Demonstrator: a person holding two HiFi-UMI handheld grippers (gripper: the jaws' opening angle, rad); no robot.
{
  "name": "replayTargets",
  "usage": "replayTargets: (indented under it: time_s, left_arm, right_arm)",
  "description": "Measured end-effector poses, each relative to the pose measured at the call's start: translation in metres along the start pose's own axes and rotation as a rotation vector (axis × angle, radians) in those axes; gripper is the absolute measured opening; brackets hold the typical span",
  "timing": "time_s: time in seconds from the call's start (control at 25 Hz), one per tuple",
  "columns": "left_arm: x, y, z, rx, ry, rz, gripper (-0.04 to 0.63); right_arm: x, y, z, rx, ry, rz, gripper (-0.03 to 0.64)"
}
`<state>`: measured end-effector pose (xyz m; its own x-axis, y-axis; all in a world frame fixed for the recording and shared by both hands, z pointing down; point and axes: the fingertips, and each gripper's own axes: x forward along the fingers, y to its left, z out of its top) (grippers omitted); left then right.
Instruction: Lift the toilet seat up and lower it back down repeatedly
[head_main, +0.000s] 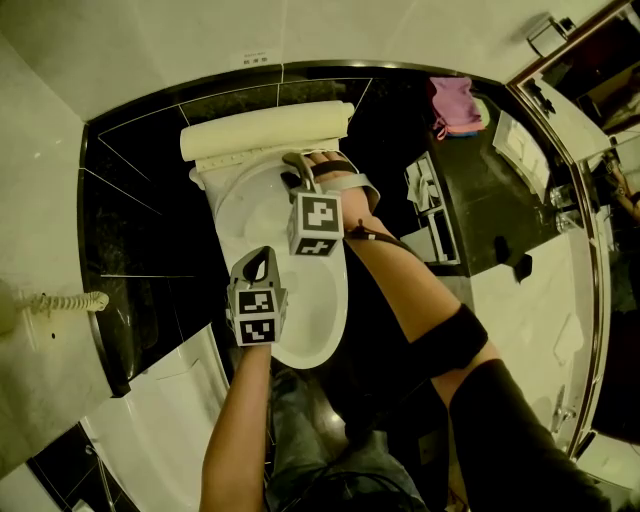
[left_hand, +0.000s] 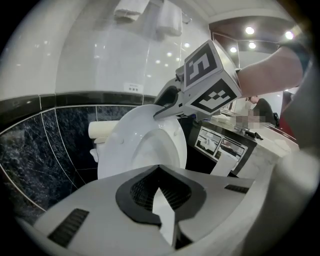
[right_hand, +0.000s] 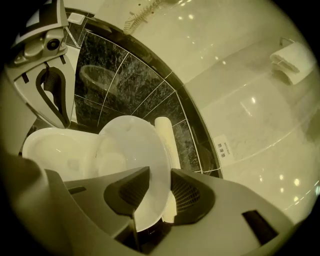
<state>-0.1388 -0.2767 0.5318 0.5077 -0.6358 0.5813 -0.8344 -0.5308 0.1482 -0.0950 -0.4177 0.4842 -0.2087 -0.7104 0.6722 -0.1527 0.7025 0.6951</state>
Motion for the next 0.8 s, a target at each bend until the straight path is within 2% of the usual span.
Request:
replayTargets:
  time_s: [0.4,0.8]
  left_arm:
    - [-0.017,-0.023,-0.024,-0.034,0.014,0.025,-0.011]
    - [-0.041,-0.056,-0.063,-0.064,0.030,0.073,-0.011]
  right_arm:
    - [-0.045,0.027,0.007,-0.010,-0.042,-0.024,0.137]
    - [-0.107,0.085,0.014,-0.029,-0.110,-0.029,0.109]
